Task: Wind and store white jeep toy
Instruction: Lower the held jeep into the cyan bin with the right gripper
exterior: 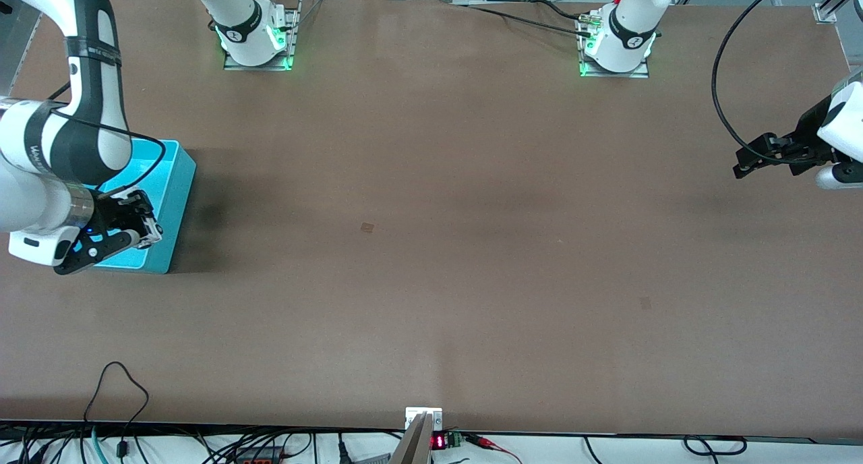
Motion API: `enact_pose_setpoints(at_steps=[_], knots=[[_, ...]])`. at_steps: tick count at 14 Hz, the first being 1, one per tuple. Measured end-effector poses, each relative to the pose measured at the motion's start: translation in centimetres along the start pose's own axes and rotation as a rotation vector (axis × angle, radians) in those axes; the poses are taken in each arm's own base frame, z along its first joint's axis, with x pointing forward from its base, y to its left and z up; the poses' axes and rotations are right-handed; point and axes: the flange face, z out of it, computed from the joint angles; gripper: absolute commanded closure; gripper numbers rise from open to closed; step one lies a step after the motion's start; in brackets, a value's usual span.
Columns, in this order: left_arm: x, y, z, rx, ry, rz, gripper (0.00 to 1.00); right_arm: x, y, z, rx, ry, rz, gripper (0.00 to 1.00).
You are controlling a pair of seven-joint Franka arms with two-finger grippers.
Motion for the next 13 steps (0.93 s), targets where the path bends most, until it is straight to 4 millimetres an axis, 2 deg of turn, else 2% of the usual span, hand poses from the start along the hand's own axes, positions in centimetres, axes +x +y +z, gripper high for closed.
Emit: enact_pose_setpoints(at_steps=[4, 7, 10, 13], knots=[[0.0, 0.0, 0.0, 0.0, 0.0, 0.0, 0.0, -1.2, 1.0, 0.4, 0.031, -0.031, 0.023, 1.0], [0.0, 0.1, 0.0, 0.0, 0.0, 0.002, 0.0, -2.3, 1.0, 0.3, 0.047, -0.028, 0.047, 1.0], [0.0, 0.2, 0.0, 0.0, 0.0, 0.004, 0.0, -4.7, 1.0, 0.6, 0.066, 0.002, 0.113, 1.0], [-0.1, 0.9, 0.0, 0.0, 0.0, 0.016, 0.0, -8.5, 1.9, 1.9, 0.07, 0.003, 0.169, 1.0]])
